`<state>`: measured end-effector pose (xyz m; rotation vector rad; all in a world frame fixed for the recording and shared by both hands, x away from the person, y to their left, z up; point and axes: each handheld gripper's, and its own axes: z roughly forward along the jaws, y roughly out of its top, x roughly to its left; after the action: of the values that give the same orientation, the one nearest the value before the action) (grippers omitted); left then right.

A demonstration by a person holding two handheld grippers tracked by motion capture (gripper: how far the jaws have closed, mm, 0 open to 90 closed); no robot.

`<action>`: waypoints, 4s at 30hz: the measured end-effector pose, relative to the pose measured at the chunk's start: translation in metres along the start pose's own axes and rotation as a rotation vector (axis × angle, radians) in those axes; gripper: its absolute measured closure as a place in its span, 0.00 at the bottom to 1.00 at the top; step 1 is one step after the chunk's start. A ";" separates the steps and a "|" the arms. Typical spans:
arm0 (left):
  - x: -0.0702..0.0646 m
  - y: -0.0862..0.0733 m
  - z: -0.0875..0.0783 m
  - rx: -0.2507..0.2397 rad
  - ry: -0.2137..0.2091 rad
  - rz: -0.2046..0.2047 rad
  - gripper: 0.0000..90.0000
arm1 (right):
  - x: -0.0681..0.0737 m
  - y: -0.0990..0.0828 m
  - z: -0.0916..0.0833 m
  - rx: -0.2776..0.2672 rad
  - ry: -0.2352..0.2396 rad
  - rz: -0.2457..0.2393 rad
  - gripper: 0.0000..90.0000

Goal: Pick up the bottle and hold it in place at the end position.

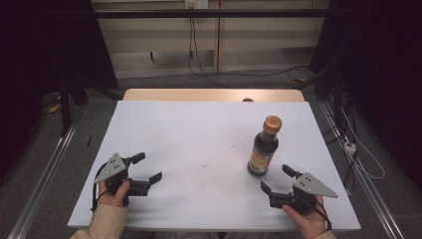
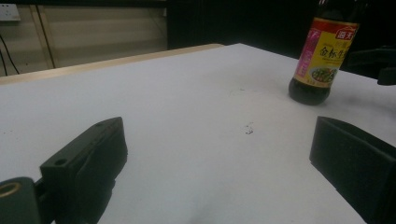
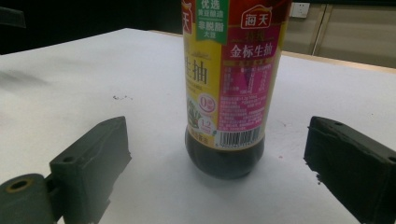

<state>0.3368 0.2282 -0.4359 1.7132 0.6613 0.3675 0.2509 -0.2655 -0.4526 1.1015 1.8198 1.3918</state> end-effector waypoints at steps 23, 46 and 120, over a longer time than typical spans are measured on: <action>-0.001 0.001 -0.005 -0.023 -0.009 0.000 0.04 | -0.004 0.027 0.011 0.030 -0.035 0.047 0.09; -0.001 0.000 -0.003 -0.015 -0.019 0.001 0.04 | -0.014 0.056 0.037 0.028 -0.027 0.081 0.17; -0.002 -0.001 -0.001 -0.019 -0.042 -0.017 0.04 | 0.010 0.117 0.128 0.010 0.097 -0.017 0.31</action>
<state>0.3345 0.2284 -0.4358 1.6915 0.6398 0.3242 0.3836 -0.1833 -0.3757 1.0368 1.9017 1.4509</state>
